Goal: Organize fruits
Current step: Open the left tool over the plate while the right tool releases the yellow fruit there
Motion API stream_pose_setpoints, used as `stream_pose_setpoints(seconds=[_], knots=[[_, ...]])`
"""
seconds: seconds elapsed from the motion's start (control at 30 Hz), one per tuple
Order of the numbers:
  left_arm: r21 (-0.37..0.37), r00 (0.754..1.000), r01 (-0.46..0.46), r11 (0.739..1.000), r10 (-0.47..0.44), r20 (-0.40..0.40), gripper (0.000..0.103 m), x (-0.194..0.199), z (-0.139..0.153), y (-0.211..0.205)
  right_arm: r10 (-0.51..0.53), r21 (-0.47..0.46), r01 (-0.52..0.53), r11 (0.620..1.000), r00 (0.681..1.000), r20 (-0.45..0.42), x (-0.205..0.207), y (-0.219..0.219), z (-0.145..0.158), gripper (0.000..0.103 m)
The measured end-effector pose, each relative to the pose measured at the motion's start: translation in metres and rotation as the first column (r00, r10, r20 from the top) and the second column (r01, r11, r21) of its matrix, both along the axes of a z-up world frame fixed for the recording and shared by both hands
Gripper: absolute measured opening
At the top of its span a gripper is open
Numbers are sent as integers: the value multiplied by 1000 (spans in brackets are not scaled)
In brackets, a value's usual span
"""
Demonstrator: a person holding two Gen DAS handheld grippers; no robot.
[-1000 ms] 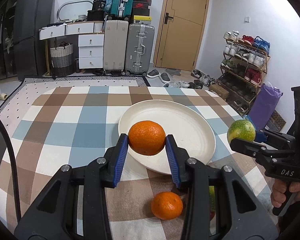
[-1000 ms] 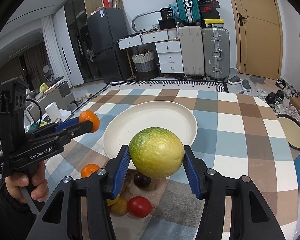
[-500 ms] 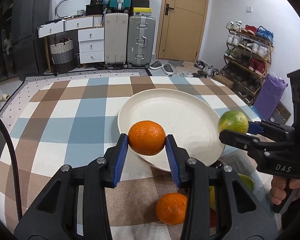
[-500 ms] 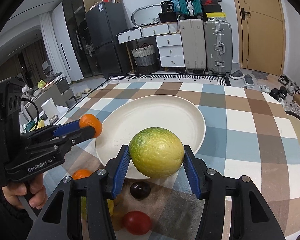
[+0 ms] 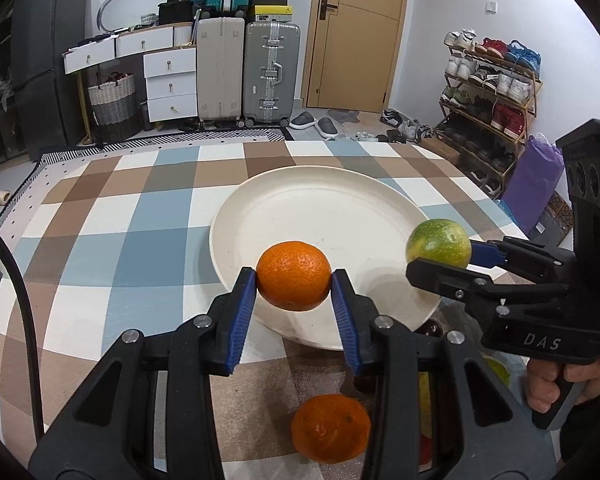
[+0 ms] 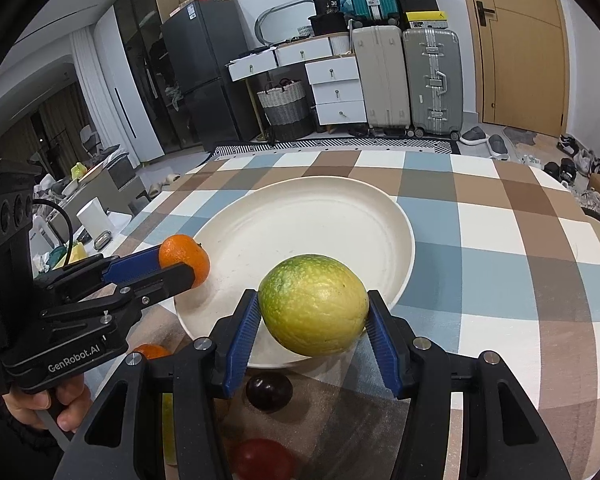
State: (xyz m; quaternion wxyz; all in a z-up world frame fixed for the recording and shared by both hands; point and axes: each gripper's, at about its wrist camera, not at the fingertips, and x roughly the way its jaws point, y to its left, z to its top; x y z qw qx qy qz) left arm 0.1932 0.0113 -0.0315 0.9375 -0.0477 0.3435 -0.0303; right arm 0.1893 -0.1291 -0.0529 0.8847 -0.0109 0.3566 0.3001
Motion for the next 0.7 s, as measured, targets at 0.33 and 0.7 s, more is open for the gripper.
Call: stream_pose_setpoints(seconds=[0.33,0.7], knots=[[-1,1000,9,1000,-9,-8,36,-1,-2,-6,-12,18,12,1000,1000,6,-1,-3,0,64],[-35,998,-29,999,31,54,89,-23,13,8,-58,51,56,997,997,49,-11,-22,9,93]])
